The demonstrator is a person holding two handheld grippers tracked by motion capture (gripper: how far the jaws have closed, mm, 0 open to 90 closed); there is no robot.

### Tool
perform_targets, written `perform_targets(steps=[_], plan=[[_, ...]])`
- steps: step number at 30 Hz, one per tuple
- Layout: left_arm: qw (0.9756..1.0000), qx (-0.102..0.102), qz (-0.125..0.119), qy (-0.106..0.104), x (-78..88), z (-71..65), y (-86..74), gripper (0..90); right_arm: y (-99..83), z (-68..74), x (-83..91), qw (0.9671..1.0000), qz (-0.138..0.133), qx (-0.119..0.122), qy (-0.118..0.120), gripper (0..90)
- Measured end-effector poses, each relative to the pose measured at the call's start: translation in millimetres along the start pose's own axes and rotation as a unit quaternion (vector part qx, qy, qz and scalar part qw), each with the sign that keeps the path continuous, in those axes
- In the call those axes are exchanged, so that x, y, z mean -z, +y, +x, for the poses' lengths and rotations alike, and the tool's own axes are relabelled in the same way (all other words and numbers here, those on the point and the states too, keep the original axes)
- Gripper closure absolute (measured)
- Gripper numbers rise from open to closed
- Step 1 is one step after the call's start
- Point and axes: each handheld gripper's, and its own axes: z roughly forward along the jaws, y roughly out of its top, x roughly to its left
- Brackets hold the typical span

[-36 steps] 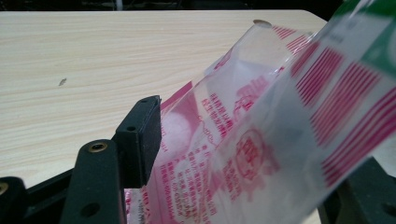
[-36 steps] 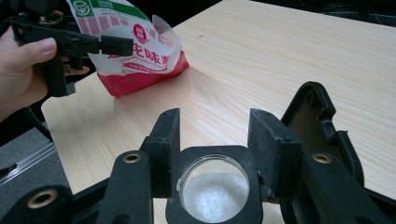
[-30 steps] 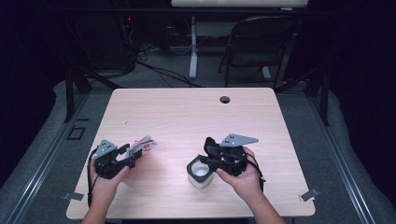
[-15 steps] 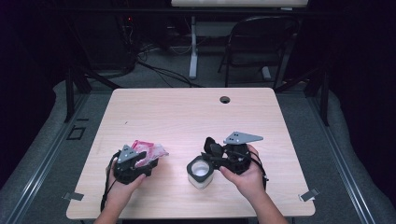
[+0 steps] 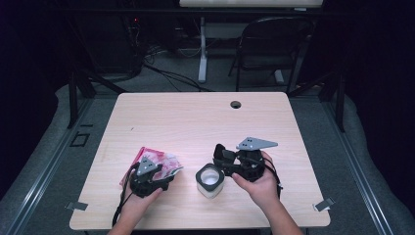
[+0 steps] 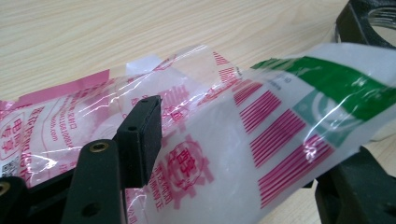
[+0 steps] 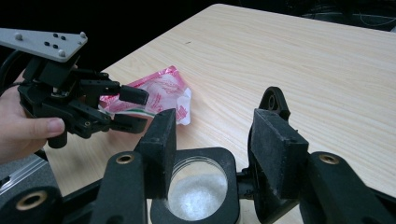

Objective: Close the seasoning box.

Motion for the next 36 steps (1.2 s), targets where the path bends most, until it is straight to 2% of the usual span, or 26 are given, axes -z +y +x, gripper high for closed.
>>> perform_targets(steps=[7, 10, 14, 18, 25, 30, 36], plan=[[1.0, -0.005, -0.005, -0.006, 1.9, -6.0, 3.1, 39.8, 1.2, -2.1, 3.1, 0.9999, -0.009, -0.006, -0.002, 48.9], [0.9998, -0.009, -0.009, -0.016, 3.3, -11.2, 5.8, 39.8, 2.0, -3.7, 4.9, 0.9999, -0.011, -0.005, -0.004, 48.9], [0.9994, -0.024, -0.008, -0.023, 4.1, -19.1, 8.8, 39.8, 2.4, -6.0, 7.0, 0.9999, -0.013, -0.009, -0.005, 49.0], [0.9991, -0.028, -0.011, -0.029, 5.7, -23.2, 11.5, 39.4, 3.0, -7.5, 9.2, 0.9997, -0.018, -0.011, -0.008, 49.4], [0.9992, -0.014, -0.015, -0.035, 8.6, -24.0, 14.5, 39.4, 4.7, -14.0, 16.1, 0.9995, -0.023, -0.016, -0.017, 52.1], [0.9992, -0.017, -0.015, -0.034, 9.4, -23.3, 14.9, 39.4, 3.8, -18.5, 17.6, 0.9991, -0.024, -0.023, -0.026, 54.8], [0.9992, -0.017, -0.009, -0.035, 10.4, -22.6, 15.9, 39.6, 3.3, -23.6, 21.0, 0.9989, -0.024, -0.028, -0.03, 63.9]])
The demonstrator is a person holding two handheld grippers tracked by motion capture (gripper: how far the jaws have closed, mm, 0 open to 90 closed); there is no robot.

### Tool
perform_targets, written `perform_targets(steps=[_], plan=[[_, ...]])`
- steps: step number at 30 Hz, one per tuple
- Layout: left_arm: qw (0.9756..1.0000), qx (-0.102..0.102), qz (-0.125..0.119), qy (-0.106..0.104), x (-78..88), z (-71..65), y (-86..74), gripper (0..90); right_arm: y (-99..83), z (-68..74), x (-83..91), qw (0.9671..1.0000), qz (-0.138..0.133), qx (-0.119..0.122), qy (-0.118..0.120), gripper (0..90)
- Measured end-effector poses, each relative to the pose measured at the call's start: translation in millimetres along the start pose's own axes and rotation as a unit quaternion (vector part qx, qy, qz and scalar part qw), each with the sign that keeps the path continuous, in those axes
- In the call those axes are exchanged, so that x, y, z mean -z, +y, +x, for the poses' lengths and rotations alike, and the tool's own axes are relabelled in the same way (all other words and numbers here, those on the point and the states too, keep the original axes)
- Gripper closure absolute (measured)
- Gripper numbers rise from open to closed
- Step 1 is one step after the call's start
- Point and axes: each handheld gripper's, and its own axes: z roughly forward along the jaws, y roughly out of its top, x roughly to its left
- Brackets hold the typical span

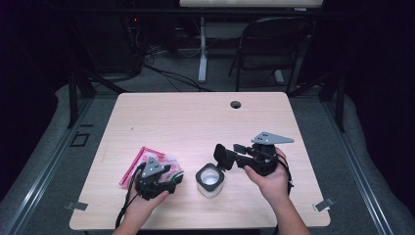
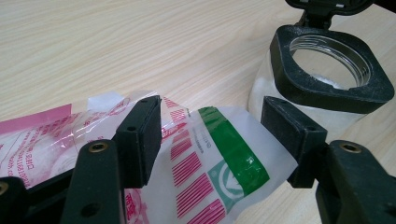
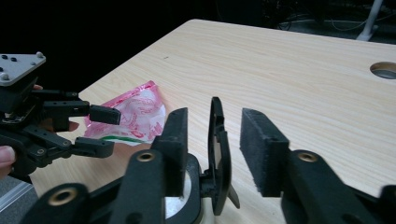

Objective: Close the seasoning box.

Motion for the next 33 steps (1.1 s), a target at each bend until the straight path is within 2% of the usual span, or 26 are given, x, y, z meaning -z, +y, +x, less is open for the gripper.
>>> perform_targets(steps=[11, 17, 21, 23, 26, 33], plan=[[1.0, 0.003, 0.006, -0.004, 0.6, 0.6, 1.3, 40.6, 0.4, -8.7, 4.7, 0.9999, 0.013, -0.003, -0.008, 77.8], [0.9999, 0.003, 0.01, -0.005, 2.0, 0.2, 2.5, 42.7, 0.5, -15.3, 6.6, 0.9993, 0.031, -0.016, -0.014, 83.5], [0.9999, 0.0, 0.014, -0.008, 2.4, 0.4, 3.0, 44.2, -1.1, -20.8, 4.9, 0.9982, 0.052, -0.025, -0.018, 85.9], [0.9999, 0.0, 0.014, -0.008, 2.5, 0.4, 3.1, 44.8, -1.9, -21.2, 3.6, 0.998, 0.054, -0.027, -0.017, 86.1], [0.9998, 0.001, 0.015, -0.009, 3.0, 0.4, 3.3, 45.7, -3.9, -22.1, -0.9, 0.9972, 0.069, -0.023, -0.018, 86.9], [0.9998, 0.0, 0.019, -0.01, 3.3, -0.3, 3.8, 46.3, -5.0, -20.3, -4.0, 0.9967, 0.076, -0.022, -0.017, 87.6]])
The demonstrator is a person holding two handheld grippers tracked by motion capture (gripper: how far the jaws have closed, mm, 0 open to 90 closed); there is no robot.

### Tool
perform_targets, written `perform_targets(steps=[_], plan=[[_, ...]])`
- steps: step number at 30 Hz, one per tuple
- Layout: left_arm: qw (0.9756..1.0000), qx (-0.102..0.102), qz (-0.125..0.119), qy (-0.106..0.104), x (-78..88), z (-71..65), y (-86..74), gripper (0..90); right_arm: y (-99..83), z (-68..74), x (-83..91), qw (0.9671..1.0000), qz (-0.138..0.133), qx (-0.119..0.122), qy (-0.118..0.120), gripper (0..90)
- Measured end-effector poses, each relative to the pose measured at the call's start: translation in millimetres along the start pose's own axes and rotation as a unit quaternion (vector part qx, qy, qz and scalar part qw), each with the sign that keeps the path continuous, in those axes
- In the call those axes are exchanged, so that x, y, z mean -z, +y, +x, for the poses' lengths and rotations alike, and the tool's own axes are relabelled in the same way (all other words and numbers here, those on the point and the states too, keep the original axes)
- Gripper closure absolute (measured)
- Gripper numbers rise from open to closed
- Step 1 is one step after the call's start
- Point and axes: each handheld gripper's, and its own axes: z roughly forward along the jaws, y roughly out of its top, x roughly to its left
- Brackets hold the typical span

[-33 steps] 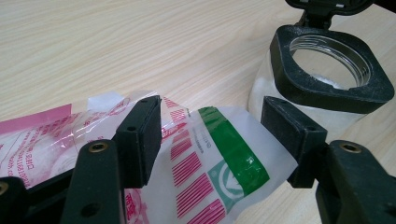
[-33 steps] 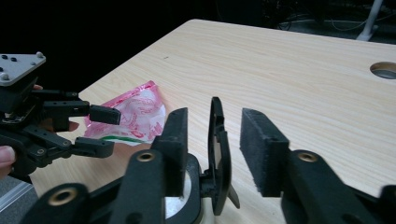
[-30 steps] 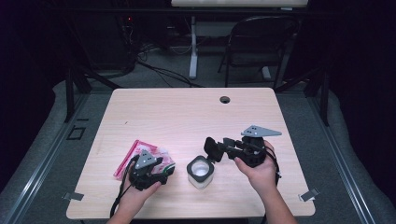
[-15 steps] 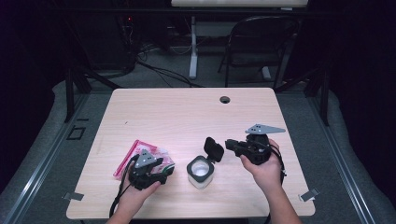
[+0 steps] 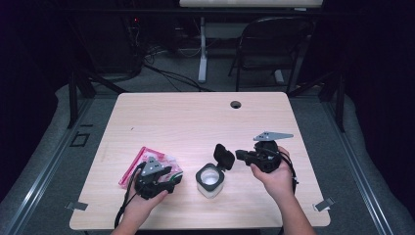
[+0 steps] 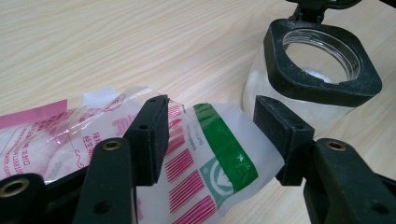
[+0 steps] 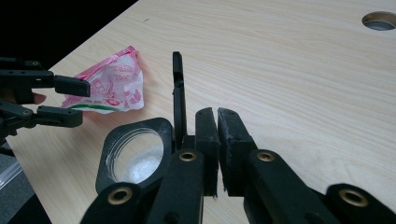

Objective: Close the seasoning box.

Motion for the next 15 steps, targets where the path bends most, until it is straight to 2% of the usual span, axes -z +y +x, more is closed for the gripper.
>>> perform_targets(steps=[8, 15], plan=[[1.0, 0.001, -0.001, -0.001, -0.6, -0.5, -0.2, 46.9, -0.2, 1.3, -1.1, 1.0, 0.002, 0.004, 0.001, 87.7], [1.0, -0.001, 0.001, -0.002, -0.7, -1.0, -0.1, 46.8, -0.2, 3.4, -2.5, 0.9999, 0.007, 0.008, 0.0, 83.9]])
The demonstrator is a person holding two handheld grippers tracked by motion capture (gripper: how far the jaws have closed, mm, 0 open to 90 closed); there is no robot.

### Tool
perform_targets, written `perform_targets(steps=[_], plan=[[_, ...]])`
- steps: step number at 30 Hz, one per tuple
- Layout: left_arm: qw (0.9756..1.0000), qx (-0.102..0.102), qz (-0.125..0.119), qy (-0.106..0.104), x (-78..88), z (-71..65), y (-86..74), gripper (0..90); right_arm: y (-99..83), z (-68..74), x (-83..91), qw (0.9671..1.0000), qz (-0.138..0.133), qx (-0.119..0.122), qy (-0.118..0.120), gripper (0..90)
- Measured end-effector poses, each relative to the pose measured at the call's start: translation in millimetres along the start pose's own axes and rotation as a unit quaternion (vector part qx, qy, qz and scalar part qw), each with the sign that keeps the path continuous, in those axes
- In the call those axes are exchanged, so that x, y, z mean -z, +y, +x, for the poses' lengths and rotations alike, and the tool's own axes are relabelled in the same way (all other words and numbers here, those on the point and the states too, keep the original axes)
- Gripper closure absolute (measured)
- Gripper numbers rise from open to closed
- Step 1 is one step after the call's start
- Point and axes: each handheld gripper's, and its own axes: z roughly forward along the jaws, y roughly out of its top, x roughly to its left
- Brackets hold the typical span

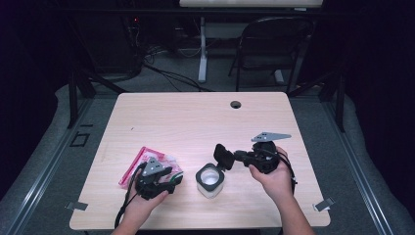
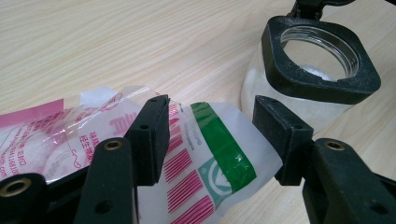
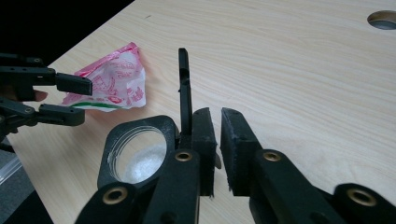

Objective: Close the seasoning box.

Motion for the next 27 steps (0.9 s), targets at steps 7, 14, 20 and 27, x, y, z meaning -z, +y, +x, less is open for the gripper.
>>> perform_targets(steps=[7, 14, 20, 27], plan=[[1.0, 0.001, 0.0, 0.0, 0.4, 0.2, 0.1, 46.9, 0.1, 2.0, -1.6, 0.9998, 0.014, 0.011, -0.004, 86.0], [1.0, 0.001, -0.001, 0.0, 0.2, -1.4, 0.5, 46.9, 0.1, 3.9, -3.4, 0.9994, 0.027, 0.022, 0.003, 90.0], [1.0, -0.001, 0.0, -0.003, 0.0, -2.3, 0.6, 49.2, 0.9, 5.9, -1.6, 0.9994, 0.026, 0.024, 0.004, 90.0], [1.0, -0.002, 0.001, 0.0, 0.2, -3.4, 0.9, 50.6, 1.6, 9.3, -0.5, 0.9994, 0.021, 0.026, 0.005, 90.0]])
